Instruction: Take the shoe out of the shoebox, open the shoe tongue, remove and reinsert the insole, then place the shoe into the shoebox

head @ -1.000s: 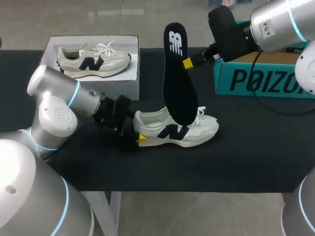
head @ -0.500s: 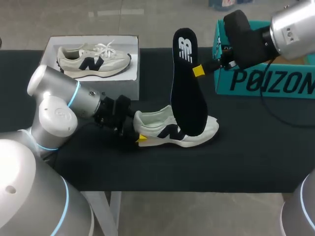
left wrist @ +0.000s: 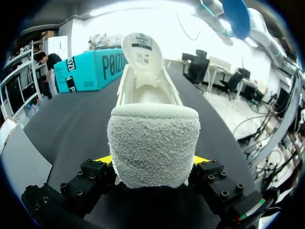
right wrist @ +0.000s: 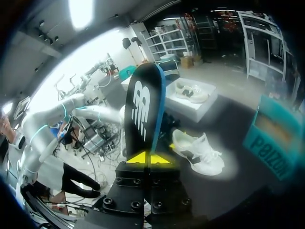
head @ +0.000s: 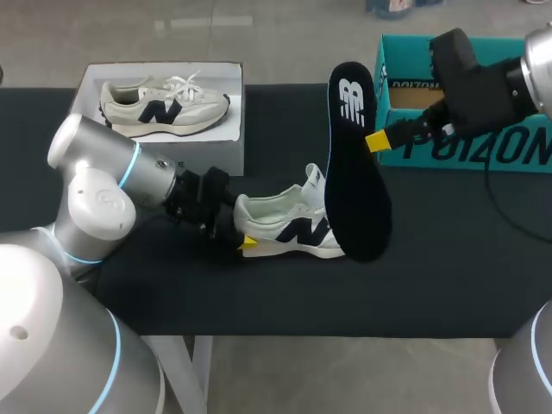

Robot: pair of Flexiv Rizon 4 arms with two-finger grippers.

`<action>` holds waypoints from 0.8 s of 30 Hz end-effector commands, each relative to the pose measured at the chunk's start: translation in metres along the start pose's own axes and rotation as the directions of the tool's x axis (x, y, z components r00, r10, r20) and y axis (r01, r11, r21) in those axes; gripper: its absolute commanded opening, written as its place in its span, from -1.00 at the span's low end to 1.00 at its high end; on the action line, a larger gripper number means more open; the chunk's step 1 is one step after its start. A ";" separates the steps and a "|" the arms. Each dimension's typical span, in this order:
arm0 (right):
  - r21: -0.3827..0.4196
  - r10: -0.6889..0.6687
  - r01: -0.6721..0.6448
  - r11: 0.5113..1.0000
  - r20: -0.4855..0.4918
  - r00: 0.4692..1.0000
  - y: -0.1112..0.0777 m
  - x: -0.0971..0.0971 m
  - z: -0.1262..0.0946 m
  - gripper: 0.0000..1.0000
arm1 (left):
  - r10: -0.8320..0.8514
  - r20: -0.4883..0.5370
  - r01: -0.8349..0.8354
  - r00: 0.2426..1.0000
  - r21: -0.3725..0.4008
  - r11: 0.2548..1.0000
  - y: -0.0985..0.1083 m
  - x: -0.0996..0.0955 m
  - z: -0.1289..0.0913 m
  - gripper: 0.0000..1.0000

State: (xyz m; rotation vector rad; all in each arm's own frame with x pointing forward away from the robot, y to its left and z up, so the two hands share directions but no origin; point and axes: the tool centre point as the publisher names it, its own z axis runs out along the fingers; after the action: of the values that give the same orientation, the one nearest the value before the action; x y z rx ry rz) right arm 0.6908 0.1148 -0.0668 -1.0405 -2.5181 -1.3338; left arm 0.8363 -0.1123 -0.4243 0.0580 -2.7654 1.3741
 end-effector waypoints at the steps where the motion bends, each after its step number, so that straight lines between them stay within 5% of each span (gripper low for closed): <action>1: -0.011 0.003 -0.003 1.000 0.002 1.000 -0.010 0.003 -0.005 -1.00 | 0.000 0.000 0.000 1.000 -0.002 1.000 0.001 0.000 0.003 -1.00; 24: -0.030 0.038 -0.037 0.999 0.014 0.999 -0.022 0.008 -0.014 -1.00 | 0.000 0.000 0.000 1.000 -0.002 1.000 0.001 0.000 0.003 -1.00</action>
State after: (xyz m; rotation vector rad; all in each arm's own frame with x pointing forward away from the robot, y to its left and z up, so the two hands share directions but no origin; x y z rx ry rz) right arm 0.6680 0.0992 -0.0687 -1.0981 -2.4837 -1.3633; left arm 0.8363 -0.1123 -0.4244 0.0580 -2.7654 1.3742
